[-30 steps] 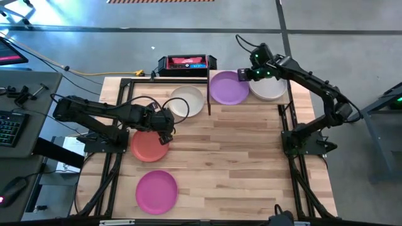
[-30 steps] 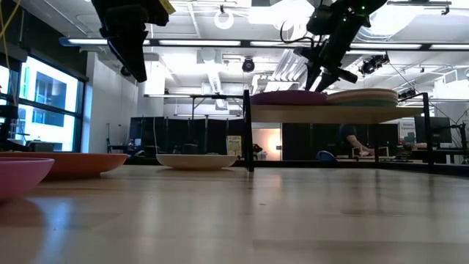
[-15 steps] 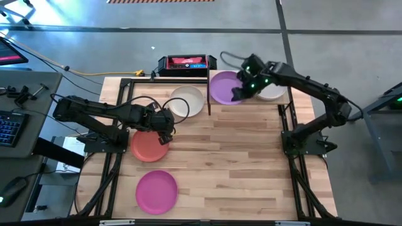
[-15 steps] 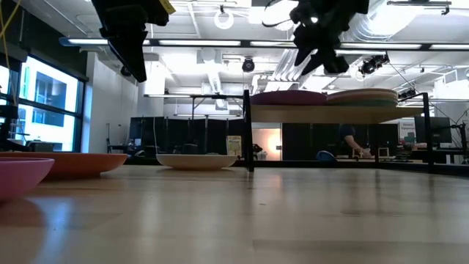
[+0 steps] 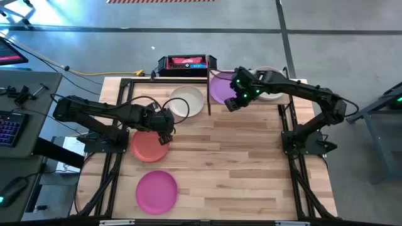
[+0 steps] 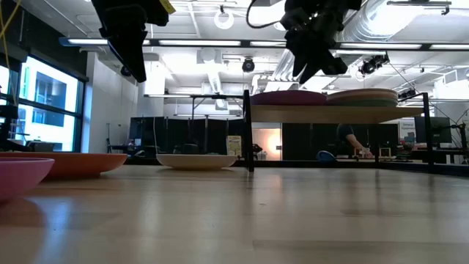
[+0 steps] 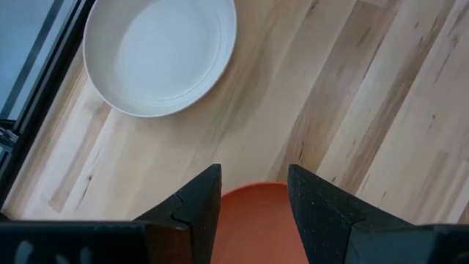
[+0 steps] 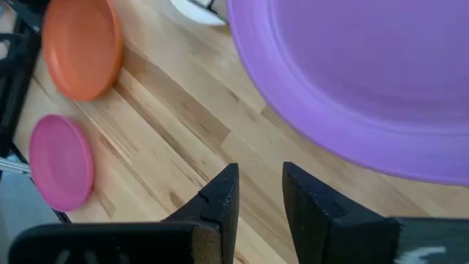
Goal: Place and stack plates onto a shelf
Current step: Put the violet plate on the shelf
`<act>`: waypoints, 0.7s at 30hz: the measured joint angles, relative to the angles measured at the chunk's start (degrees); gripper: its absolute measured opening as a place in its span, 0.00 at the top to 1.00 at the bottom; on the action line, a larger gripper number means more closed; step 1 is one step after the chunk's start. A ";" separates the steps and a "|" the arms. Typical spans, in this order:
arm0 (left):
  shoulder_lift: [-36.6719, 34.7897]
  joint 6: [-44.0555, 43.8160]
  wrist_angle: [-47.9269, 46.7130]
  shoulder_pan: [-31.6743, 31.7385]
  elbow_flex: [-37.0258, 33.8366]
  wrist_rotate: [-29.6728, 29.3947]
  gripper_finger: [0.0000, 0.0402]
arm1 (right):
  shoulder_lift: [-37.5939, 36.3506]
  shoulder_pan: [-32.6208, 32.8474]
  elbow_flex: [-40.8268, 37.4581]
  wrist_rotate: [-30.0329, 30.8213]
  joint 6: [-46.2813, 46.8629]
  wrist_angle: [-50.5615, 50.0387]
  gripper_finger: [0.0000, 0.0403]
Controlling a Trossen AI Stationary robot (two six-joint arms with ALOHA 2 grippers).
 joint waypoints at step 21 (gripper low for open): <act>0.00 -0.05 -0.20 0.00 0.00 1.88 0.63 | 3.25 -1.72 0.00 6.05 1.30 1.79 0.80</act>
